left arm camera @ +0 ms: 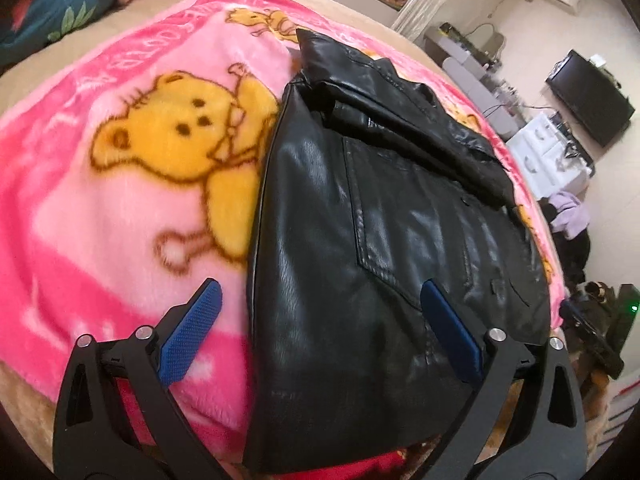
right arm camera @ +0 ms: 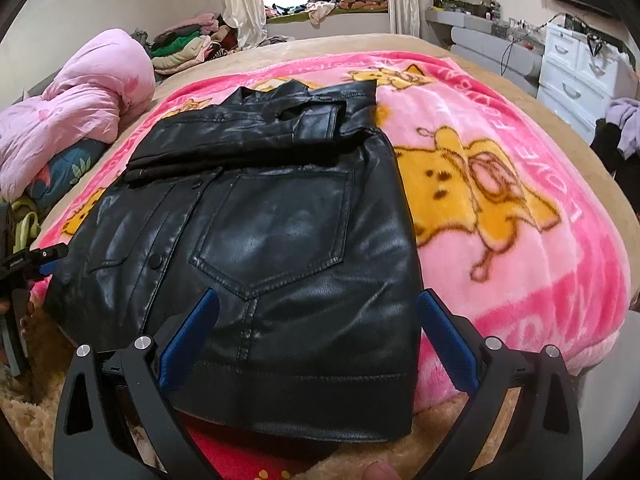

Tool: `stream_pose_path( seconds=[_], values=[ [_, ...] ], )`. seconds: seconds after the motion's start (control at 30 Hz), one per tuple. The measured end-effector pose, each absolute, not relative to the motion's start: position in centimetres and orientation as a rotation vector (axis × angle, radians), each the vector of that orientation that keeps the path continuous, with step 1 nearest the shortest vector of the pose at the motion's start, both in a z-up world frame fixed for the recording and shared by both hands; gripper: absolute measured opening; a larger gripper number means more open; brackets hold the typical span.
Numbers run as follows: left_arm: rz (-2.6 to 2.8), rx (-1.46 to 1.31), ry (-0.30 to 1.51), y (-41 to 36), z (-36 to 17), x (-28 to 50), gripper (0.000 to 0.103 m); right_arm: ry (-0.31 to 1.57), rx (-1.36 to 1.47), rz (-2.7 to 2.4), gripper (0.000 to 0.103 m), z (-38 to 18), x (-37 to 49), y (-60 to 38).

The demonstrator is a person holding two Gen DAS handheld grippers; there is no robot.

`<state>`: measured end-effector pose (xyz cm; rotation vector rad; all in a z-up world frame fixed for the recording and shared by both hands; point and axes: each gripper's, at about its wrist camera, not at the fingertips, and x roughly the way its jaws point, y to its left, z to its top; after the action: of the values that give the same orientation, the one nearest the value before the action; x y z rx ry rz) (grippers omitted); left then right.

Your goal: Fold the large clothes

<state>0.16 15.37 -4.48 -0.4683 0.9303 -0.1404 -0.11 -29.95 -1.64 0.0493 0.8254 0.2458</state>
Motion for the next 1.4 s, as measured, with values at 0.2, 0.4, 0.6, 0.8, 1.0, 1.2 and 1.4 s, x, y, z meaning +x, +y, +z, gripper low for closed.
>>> stream_pose_path(
  seconds=[0.2,0.4,0.6,0.8,1.0,1.2,1.4],
  values=[
    [-0.191,-0.487,0.938,15.0,-4.9,-1.1,0.057,0.853,0.062,0.235,0.098,-2.5,-0.8,-31.0],
    [-0.210,-0.500,0.966,14.9,-5.6,-2.3,0.056,0.895,0.108,0.258,0.098,-3.1,-1.5,-32.1],
    [-0.203,-0.449,0.985,14.2,-6.0,-2.6,0.060,0.956,0.124,0.293,0.097,-3.8,-1.7,-32.6],
    [-0.214,-0.429,0.990,13.4,-6.1,-2.1,0.072,1.020,0.142,0.317,0.078,-5.6,-0.7,-33.1],
    [-0.213,-0.417,0.999,13.1,-6.9,-1.7,0.076,0.911,0.265,0.357,0.035,-5.0,-1.5,-34.0],
    [-0.150,-0.493,0.970,14.3,-6.1,-2.0,0.037,0.751,0.310,0.454,0.017,-1.5,-2.4,-34.6],
    [-0.193,-0.586,0.912,15.1,-4.5,-2.2,0.010,0.642,0.330,0.514,0.013,1.1,-0.9,-33.9]
  ],
)
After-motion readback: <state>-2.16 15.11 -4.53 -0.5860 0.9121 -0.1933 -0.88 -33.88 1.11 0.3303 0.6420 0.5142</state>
